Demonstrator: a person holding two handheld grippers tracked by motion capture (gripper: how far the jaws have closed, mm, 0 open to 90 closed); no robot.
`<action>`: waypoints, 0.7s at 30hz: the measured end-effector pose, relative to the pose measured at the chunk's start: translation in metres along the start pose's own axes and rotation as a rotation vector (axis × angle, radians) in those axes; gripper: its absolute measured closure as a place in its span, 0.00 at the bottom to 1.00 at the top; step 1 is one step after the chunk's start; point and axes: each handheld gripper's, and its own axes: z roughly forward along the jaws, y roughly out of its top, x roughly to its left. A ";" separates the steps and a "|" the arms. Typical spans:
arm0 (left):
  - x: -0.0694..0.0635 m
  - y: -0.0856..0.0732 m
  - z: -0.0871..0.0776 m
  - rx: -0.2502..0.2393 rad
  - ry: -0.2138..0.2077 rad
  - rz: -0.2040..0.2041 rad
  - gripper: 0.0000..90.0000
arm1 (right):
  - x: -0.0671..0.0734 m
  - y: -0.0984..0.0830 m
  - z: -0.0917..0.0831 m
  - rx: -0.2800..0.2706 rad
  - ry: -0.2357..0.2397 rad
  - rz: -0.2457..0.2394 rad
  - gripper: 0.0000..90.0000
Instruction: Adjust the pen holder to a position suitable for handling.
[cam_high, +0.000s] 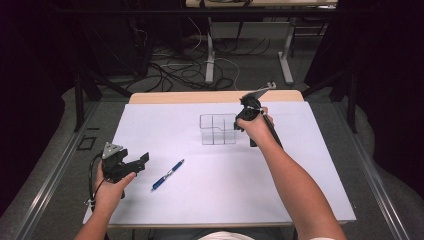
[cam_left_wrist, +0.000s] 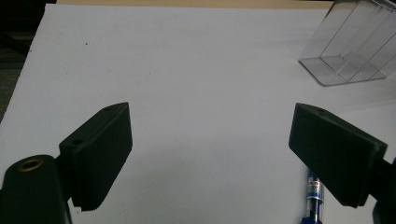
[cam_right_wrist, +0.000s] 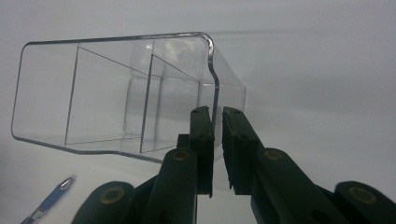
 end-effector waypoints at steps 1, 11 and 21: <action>0.000 0.000 0.000 0.000 0.000 0.001 0.15 | 0.002 0.000 0.000 0.001 0.008 0.010 0.92; 0.000 0.000 0.000 0.000 0.001 0.005 0.15 | 0.014 -0.002 0.005 -0.009 0.013 -0.016 0.91; -0.001 0.000 -0.001 0.000 0.004 0.006 0.15 | 0.013 -0.004 -0.013 -0.080 0.048 -0.088 0.80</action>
